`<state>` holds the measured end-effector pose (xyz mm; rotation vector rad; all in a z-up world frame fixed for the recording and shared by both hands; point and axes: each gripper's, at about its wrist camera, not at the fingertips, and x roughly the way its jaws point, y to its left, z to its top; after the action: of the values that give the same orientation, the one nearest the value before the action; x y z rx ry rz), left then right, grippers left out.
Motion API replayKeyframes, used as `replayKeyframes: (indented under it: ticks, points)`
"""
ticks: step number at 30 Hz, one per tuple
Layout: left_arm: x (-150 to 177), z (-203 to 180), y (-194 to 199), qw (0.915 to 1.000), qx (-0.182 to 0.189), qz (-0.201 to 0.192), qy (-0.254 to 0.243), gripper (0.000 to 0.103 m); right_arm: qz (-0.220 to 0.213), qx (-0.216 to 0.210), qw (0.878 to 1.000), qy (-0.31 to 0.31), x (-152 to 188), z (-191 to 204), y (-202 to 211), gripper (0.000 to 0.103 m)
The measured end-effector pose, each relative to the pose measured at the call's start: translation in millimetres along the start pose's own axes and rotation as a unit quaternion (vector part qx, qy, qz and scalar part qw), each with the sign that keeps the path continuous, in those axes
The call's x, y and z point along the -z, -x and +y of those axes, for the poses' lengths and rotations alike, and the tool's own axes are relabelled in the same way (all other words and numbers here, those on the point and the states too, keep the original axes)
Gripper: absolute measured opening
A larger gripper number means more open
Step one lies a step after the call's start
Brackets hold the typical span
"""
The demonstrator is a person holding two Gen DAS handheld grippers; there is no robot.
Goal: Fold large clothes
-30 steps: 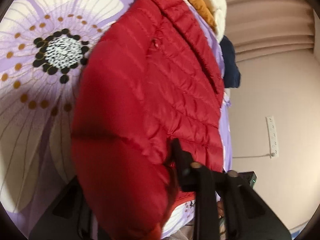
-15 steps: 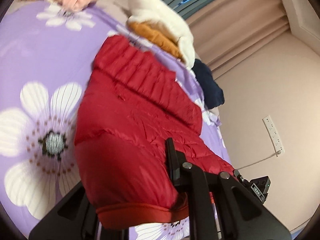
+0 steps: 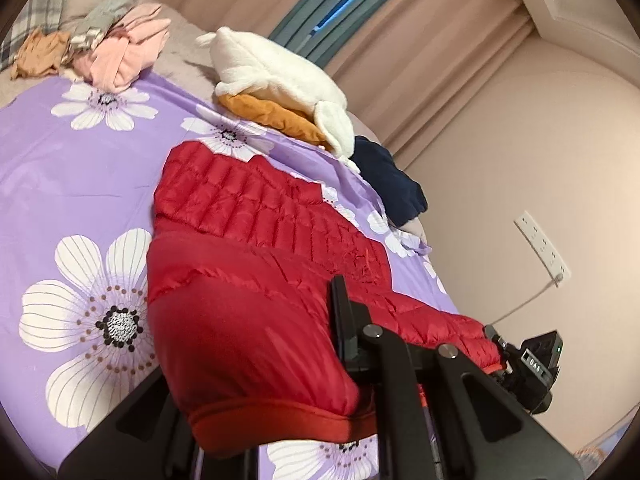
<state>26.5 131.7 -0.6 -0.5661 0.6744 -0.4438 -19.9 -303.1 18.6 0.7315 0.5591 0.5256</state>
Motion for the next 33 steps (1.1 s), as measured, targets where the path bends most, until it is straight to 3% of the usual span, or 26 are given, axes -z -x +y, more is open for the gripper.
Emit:
replayKeyframes:
  ticks: [8,13,20,26,33]
  points:
    - [29,-11,52,0.9991,0.016,-0.013,-0.038,0.013,0.007,-0.014,0.996,0.087,22,34,33,0.02]
    - [41,-26,88,0.9963,0.029,-0.019,-0.078,0.013,0.016,-0.028,0.985,0.171,33,64,55,0.02]
    - [43,-42,123,0.9922,0.047,-0.039,-0.108,0.013,-0.005,-0.059,0.972,0.227,34,88,73,0.02]
    - [33,-35,102,0.9931,0.034,-0.043,-0.104,0.014,-0.021,-0.056,0.977,0.207,20,75,59,0.02]
    - [10,-8,45,0.9979,0.006,-0.014,-0.062,0.014,-0.012,-0.012,0.987,0.158,4,42,16,0.02]
